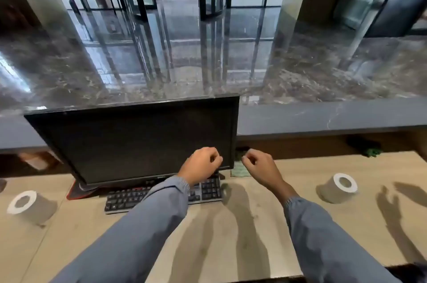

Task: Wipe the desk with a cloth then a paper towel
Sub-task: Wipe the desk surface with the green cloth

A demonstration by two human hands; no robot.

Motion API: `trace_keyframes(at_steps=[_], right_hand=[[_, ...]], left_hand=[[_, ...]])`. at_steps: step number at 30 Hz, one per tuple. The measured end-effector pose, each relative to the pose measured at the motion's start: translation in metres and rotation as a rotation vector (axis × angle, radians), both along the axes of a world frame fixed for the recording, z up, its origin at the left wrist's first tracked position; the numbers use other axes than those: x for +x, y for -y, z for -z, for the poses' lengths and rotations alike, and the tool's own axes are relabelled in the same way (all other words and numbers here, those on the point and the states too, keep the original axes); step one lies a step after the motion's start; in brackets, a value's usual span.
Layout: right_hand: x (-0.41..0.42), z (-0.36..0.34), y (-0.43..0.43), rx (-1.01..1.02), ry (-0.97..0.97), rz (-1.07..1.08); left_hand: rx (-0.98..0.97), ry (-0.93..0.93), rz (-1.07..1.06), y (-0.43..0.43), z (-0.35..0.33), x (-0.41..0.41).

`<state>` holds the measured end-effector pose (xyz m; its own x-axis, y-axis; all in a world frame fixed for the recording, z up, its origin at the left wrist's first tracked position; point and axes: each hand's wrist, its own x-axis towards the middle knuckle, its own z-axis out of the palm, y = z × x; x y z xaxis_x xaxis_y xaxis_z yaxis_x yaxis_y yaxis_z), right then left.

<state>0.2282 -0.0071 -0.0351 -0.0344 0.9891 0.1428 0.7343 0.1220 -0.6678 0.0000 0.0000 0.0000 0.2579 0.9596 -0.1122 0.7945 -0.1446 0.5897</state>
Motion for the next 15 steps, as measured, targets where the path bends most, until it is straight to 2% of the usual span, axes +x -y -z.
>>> trace_keyframes(at_steps=[5,10,15], right_hand=[[0.014,0.059,-0.016,-0.150,0.170,-0.093],[0.022,0.111,-0.055,-0.306,0.488,-0.215],[0.014,0.144,-0.084,-0.400,0.530,-0.180]], left_hand=[[-0.072,-0.084,0.023,0.010,0.042,0.025],[-0.077,-0.161,0.079,0.004,0.084,0.048],[-0.060,-0.196,0.099,0.001,0.112,0.059]])
